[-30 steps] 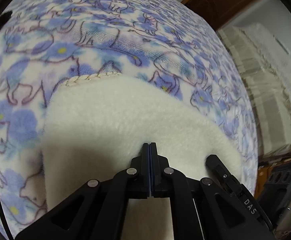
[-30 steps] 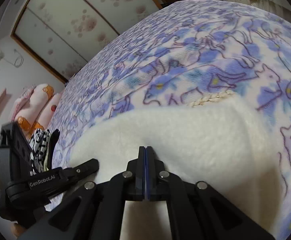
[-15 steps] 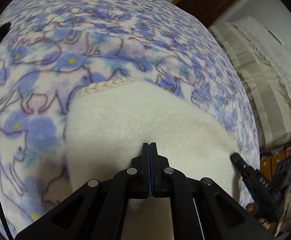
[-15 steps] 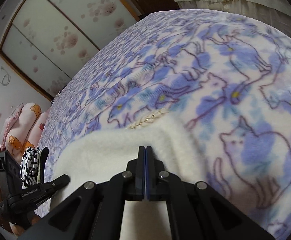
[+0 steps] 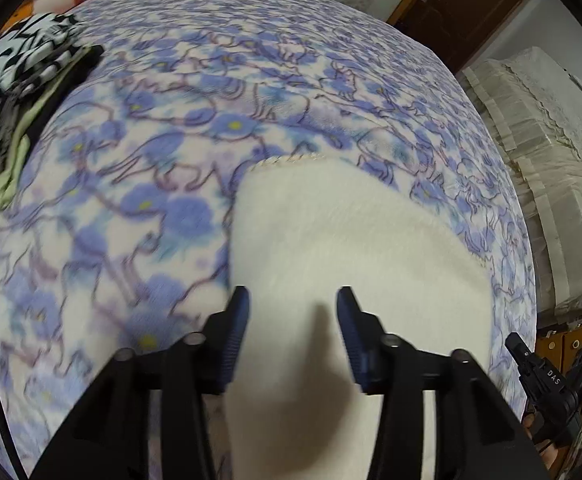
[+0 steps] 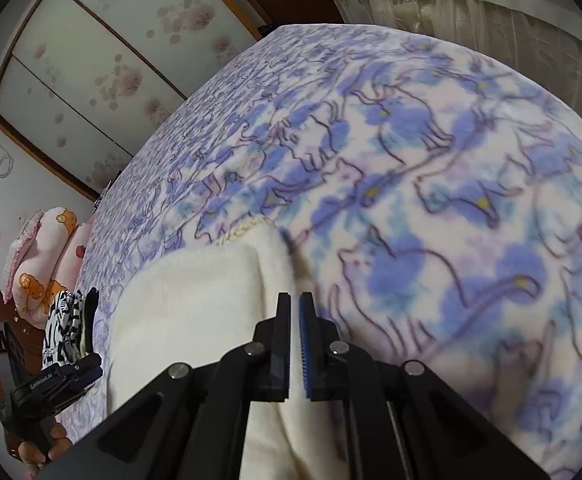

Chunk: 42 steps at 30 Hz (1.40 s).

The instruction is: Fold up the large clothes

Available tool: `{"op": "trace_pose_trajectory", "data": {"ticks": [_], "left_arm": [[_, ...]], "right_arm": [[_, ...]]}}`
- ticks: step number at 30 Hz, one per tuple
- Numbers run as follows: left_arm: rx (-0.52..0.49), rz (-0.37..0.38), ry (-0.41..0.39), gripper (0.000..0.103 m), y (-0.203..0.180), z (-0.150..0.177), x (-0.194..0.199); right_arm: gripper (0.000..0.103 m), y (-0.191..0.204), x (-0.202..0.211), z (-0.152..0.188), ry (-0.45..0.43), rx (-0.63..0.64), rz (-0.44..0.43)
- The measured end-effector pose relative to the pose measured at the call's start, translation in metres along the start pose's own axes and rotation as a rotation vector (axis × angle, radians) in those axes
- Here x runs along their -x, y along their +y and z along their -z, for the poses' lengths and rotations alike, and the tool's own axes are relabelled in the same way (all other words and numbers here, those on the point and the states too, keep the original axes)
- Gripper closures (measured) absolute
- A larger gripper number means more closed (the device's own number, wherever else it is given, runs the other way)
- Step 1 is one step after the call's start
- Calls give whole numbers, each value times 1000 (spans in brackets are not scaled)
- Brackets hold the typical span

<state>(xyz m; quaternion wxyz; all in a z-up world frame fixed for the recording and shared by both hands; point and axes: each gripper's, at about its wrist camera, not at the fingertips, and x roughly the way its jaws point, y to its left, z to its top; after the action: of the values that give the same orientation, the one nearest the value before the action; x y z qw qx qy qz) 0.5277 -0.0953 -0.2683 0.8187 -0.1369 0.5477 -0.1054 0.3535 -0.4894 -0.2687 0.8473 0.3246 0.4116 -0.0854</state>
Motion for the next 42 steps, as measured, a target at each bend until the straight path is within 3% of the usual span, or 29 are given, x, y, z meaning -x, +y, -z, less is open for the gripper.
{"op": "trace_pose_trajectory", "data": {"ticks": [7, 11, 13, 17, 18, 21, 27, 30, 36, 42], "left_arm": [[55, -42, 91, 52, 22, 59, 19], [77, -40, 119, 46, 28, 85, 27], [73, -33, 119, 39, 28, 93, 31], [67, -22, 154, 31, 30, 103, 34], [65, -26, 186, 26, 30, 104, 33], [34, -21, 236, 25, 24, 104, 33], [-69, -39, 319, 16, 7, 109, 28], [-87, -29, 360, 11, 4, 111, 21], [-57, 19, 410, 7, 8, 110, 5], [-61, 20, 426, 3, 9, 109, -3]], "right_arm": [[97, -26, 32, 31, 94, -73, -37], [95, -28, 39, 57, 106, -40, -66], [91, -27, 37, 73, 149, -13, -81], [76, -27, 40, 98, 171, -35, -118], [67, -29, 43, 103, 161, -63, -123], [45, -37, 47, 114, 148, -170, -121], [32, -47, 54, 120, 145, -248, -174], [10, -47, 60, 118, 150, -218, -234], [9, -38, 44, 116, 242, -126, -268], [9, -30, 25, 116, 297, -103, -269]]}}
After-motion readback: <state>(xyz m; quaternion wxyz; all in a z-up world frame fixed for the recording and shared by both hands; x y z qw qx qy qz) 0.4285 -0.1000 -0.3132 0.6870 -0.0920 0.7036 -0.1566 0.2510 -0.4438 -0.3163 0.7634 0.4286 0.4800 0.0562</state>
